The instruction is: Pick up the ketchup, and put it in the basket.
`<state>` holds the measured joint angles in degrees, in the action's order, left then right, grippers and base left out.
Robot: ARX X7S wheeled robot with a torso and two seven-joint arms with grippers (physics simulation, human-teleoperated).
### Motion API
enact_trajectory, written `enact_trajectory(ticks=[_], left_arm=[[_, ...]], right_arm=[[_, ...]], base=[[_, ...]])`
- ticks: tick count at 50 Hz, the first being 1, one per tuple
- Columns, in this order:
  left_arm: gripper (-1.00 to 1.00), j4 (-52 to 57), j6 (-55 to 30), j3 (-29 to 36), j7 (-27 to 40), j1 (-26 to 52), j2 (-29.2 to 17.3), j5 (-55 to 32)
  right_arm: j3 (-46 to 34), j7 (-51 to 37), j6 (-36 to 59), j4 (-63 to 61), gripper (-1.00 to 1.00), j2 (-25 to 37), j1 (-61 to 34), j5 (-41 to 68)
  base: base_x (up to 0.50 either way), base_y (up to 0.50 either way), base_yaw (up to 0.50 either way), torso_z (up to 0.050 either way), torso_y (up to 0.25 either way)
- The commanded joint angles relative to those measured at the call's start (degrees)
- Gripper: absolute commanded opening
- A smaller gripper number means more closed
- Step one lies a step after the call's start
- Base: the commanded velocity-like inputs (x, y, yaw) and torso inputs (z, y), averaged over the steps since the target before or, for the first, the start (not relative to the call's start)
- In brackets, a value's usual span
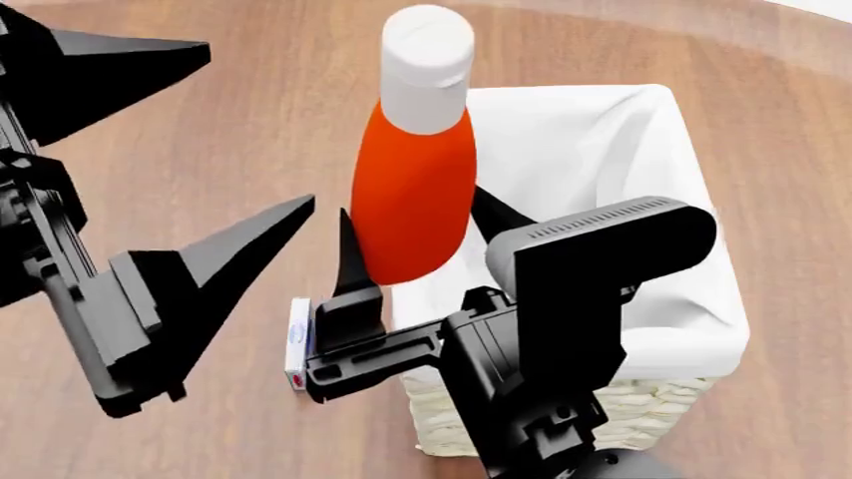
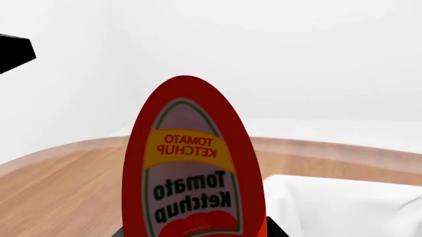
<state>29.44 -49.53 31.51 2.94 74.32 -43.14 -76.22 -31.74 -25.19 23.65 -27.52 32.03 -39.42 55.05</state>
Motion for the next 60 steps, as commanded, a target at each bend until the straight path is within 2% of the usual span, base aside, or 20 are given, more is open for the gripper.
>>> enact_trajectory(ticks=[1,9,16,21,28,36,52,55,56,60], left_arm=[[1.00,11.4,6.0,-6.4,12.2,-11.7,-2.8,2.0],[1.00,18.5,13.1,-8.5,17.6,-26.1,-5.1,9.1],[1.00,21.7,16.8,-8.0,19.9,-34.4,-5.1,16.6],[1.00,23.3,19.1,-5.6,21.3,-40.8,-5.1,26.9],[1.00,22.3,24.6,-2.3,23.2,-49.9,-3.9,38.4],[1.00,19.7,32.2,-1.0,25.2,-58.3,-2.7,45.4],[1.00,17.3,37.1,-0.8,26.0,-62.6,-2.0,48.3],[1.00,16.7,38.2,-1.1,25.8,-63.1,-2.1,48.3],[1.00,16.7,38.1,-1.3,25.9,-63.1,-2.2,48.1],[1.00,16.4,39.1,-1.5,25.9,-63.8,-2.2,48.1]], right_arm=[[3.1,1.7,-0.4,0.0,-1.00,0.2,-0.3,-1.8],[3.7,0.9,0.3,0.1,-1.00,1.2,-0.6,-1.3],[4.1,0.4,1.0,0.4,-1.00,1.6,-1.3,-0.6],[4.3,0.0,1.6,0.7,-1.00,2.0,-1.5,0.0],[4.5,-0.7,3.0,0.8,-1.00,2.3,-2.6,1.0],[4.9,-2.8,5.0,1.1,-1.00,2.2,-4.1,3.2],[5.6,-10.1,13.1,4.8,-1.00,1.3,-10.8,9.6],[5.6,-15.0,18.0,6.2,-1.00,1.5,-13.5,13.1],[5.9,-13.2,16.3,6.1,-1.00,1.4,-13.0,12.3],[5.8,-15.0,19.3,7.6,-1.00,1.3,-15.6,14.4]], base=[[0.00,0.00,0.00,0.000,0.000],[0.00,0.00,0.00,0.000,0.000],[0.00,0.00,0.00,0.000,0.001],[0.00,0.00,0.00,0.000,0.000],[0.00,0.00,0.00,0.000,0.000],[0.00,0.00,0.00,0.000,0.000],[0.00,0.00,0.00,0.001,0.001],[0.00,0.00,0.00,0.000,0.000],[0.00,0.00,0.00,0.000,0.000],[0.00,0.00,0.00,0.000,0.000]])
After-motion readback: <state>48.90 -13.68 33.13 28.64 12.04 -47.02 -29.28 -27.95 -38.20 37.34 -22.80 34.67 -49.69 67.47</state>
